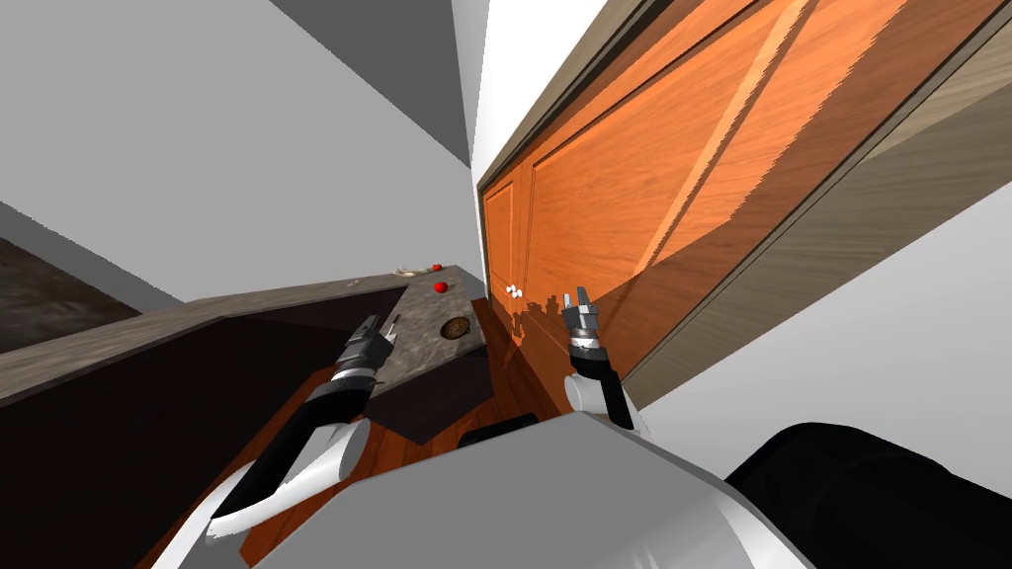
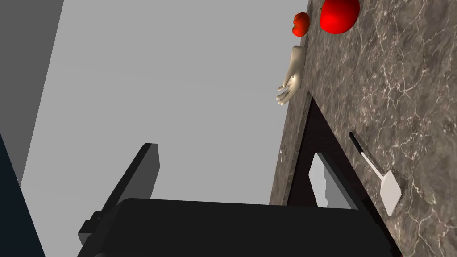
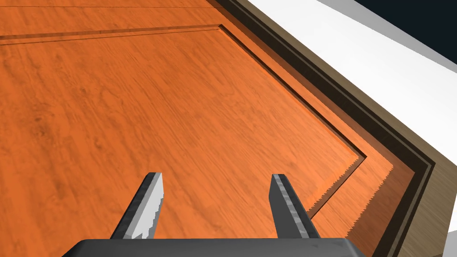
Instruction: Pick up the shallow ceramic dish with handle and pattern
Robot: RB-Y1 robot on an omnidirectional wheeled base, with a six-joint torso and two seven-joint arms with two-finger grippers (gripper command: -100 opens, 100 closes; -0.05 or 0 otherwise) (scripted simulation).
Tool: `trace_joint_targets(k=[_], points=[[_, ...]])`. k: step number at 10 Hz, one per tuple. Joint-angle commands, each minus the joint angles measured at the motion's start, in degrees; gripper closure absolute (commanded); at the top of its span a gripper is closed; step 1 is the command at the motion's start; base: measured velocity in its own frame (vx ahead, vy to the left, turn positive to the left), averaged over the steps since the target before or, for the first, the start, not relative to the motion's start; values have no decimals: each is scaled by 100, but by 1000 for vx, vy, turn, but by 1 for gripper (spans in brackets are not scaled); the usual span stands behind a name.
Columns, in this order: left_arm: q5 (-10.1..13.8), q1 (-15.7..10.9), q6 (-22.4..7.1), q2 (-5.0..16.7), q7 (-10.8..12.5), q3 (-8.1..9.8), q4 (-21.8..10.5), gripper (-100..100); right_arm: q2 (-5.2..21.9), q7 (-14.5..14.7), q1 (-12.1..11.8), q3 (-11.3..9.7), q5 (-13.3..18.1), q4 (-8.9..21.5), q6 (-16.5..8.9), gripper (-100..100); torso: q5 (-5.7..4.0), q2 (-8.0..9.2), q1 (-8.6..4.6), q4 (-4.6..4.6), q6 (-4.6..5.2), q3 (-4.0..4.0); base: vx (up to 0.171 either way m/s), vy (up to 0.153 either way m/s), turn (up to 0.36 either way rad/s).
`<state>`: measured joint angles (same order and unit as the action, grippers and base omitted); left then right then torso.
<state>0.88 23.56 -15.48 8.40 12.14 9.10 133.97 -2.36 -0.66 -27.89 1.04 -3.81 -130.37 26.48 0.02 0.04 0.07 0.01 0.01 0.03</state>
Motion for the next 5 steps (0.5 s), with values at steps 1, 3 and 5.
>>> trace_joint_targets(k=[1, 3, 5], points=[[-13, -16, -193, -14, 23, 21, 22, -100, 0, 0, 0, 0, 0, 0, 0, 0, 0, 0, 0, 0, 0, 0, -10, 14, -17], [-12, -65, -465, -20, 70, 72, 32, -100, 0, 0, 0, 0, 0, 0, 0, 0, -1, -2, -3, 0, 0, -1, -8, 12, -27], [-1, -119, -740, -26, 115, 114, 35, -100, 0, 0, 0, 0, 0, 0, 0, 0, 0, -4, -3, -1, 0, -2, -3, 11, -31]])
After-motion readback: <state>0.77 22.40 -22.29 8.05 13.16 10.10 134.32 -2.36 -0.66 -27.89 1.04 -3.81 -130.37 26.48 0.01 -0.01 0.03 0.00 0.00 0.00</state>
